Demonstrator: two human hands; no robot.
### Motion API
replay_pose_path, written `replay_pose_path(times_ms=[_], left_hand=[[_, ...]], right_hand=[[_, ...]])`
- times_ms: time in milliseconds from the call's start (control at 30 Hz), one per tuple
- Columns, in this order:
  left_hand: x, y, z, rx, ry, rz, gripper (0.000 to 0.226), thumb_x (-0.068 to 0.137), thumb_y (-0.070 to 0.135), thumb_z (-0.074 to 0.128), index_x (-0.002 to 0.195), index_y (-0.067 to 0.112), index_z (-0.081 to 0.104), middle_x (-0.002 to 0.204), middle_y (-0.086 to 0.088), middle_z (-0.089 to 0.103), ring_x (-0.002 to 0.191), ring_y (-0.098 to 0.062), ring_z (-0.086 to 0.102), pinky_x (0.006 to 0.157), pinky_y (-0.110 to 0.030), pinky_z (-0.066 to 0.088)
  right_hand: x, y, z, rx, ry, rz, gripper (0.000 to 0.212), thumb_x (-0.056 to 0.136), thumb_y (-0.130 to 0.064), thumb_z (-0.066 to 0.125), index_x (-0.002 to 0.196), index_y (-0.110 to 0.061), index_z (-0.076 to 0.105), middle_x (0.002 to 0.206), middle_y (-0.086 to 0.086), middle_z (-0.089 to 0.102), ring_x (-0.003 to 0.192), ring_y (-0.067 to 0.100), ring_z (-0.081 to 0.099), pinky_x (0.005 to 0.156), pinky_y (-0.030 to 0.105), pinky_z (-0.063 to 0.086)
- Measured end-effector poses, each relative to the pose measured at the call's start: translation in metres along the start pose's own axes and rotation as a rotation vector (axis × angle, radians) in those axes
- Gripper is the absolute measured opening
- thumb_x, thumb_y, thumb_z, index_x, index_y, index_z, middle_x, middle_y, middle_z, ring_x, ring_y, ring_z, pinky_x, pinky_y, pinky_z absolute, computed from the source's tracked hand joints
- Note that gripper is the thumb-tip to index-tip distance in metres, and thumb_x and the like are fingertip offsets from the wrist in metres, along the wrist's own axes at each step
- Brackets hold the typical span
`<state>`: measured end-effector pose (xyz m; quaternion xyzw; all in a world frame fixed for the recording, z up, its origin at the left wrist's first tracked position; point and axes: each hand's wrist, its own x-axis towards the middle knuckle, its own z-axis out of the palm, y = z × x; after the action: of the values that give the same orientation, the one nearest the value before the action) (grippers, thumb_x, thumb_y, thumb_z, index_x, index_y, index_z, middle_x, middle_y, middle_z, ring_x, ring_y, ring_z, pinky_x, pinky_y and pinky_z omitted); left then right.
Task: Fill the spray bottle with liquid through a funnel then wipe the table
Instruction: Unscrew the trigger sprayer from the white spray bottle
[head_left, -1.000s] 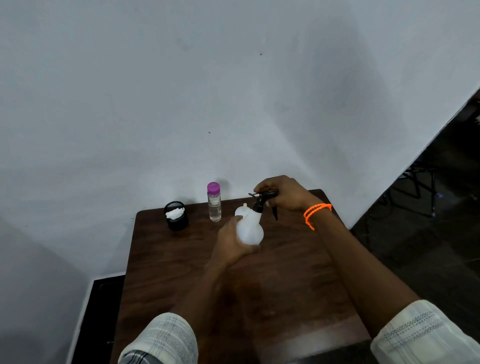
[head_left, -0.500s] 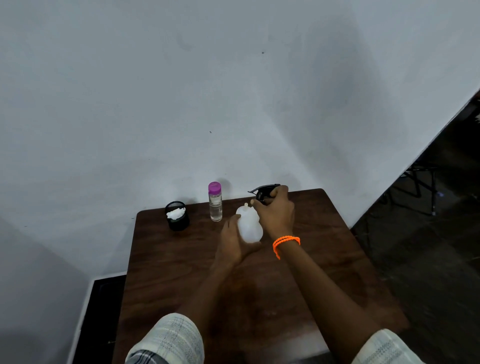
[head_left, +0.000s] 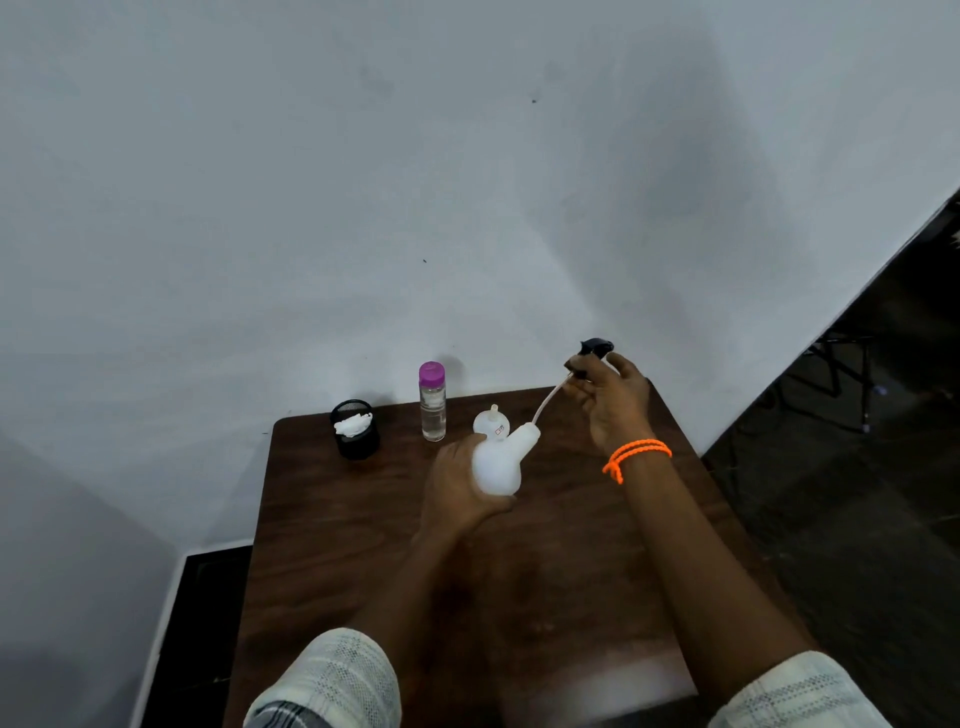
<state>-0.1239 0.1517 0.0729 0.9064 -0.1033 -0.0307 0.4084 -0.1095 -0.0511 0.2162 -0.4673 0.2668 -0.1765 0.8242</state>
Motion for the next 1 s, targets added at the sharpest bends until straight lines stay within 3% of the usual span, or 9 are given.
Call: replay_pose_path(times_ms=[67, 233, 433, 567, 733, 833, 933, 1000], left_hand=[[-0.002, -0.001, -0.005, 0.017, 0.04, 0.04, 0.065, 0.052, 0.061, 0.081, 0.109, 0.039, 0.061, 0.1, 0.024, 0.063, 0.092, 0.0, 0.06, 0.075, -0.019, 0.048], [-0.015, -0.006, -0.013, -0.027, 0.046, 0.113, 0.089, 0.049, 0.05, 0.088, 0.131, 0.032, 0.057, 0.121, 0.023, 0.058, 0.105, -0.001, 0.049, 0.083, -0.019, 0.042], [-0.017, -0.009, -0.01, -0.133, 0.002, 0.103, 0.075, 0.05, 0.037, 0.092, 0.117, 0.033, 0.059, 0.111, 0.021, 0.062, 0.105, 0.001, 0.059, 0.081, -0.021, 0.05], [-0.017, -0.01, -0.008, -0.201, -0.019, 0.106, 0.08, 0.051, 0.034, 0.091, 0.123, 0.034, 0.057, 0.118, 0.017, 0.061, 0.109, -0.003, 0.06, 0.086, -0.024, 0.052], [-0.018, -0.016, -0.006, -0.205, -0.04, 0.13, 0.089, 0.051, 0.034, 0.093, 0.129, 0.037, 0.052, 0.128, 0.019, 0.057, 0.117, -0.002, 0.056, 0.09, -0.014, 0.046], [-0.018, -0.018, -0.005, -0.201, -0.052, 0.155, 0.09, 0.052, 0.035, 0.094, 0.132, 0.036, 0.051, 0.132, 0.018, 0.056, 0.121, -0.004, 0.055, 0.095, -0.015, 0.045], [-0.019, -0.022, -0.004, -0.199, -0.059, 0.168, 0.092, 0.051, 0.034, 0.095, 0.131, 0.036, 0.05, 0.131, 0.017, 0.056, 0.121, -0.007, 0.056, 0.096, -0.018, 0.046], [-0.021, -0.024, -0.004, -0.198, -0.055, 0.168, 0.092, 0.051, 0.033, 0.095, 0.129, 0.043, 0.048, 0.129, 0.021, 0.055, 0.12, -0.005, 0.055, 0.095, -0.012, 0.043]], right_hand=[[0.004, -0.005, -0.008, 0.019, -0.007, -0.007, 0.078, 0.076, 0.003, 0.083, 0.143, 0.003, 0.043, 0.104, 0.024, 0.072, 0.075, 0.027, 0.073, 0.066, 0.034, 0.061], [0.014, -0.018, -0.021, 0.059, 0.023, -0.022, 0.079, 0.072, 0.004, 0.087, 0.14, 0.008, 0.045, 0.107, 0.025, 0.073, 0.083, 0.035, 0.078, 0.072, 0.039, 0.063], [0.02, -0.022, -0.026, 0.069, 0.044, 0.006, 0.056, 0.075, 0.004, 0.083, 0.124, 0.017, 0.059, 0.103, 0.026, 0.07, 0.099, 0.047, 0.073, 0.074, 0.036, 0.062], [0.021, -0.022, -0.026, 0.054, 0.063, 0.02, 0.05, 0.075, 0.001, 0.085, 0.119, 0.013, 0.063, 0.102, 0.024, 0.073, 0.087, 0.038, 0.076, 0.071, 0.035, 0.063], [0.029, -0.02, -0.025, -0.076, 0.17, 0.056, 0.026, 0.075, -0.002, 0.087, 0.09, -0.001, 0.066, 0.101, 0.023, 0.073, 0.069, 0.027, 0.072, 0.059, 0.035, 0.064], [0.037, -0.016, -0.029, -0.138, 0.195, 0.07, 0.035, 0.072, 0.0, 0.088, 0.099, 0.005, 0.065, 0.102, 0.025, 0.073, 0.069, 0.028, 0.071, 0.049, 0.031, 0.06], [0.042, -0.014, -0.034, -0.181, 0.202, 0.093, 0.054, 0.068, 0.001, 0.089, 0.114, 0.014, 0.064, 0.104, 0.026, 0.074, 0.07, 0.029, 0.072, 0.048, 0.03, 0.058], [0.044, -0.014, -0.037, -0.203, 0.206, 0.105, 0.06, 0.066, 0.002, 0.09, 0.118, 0.015, 0.064, 0.101, 0.025, 0.075, 0.069, 0.029, 0.073, 0.049, 0.03, 0.058]])
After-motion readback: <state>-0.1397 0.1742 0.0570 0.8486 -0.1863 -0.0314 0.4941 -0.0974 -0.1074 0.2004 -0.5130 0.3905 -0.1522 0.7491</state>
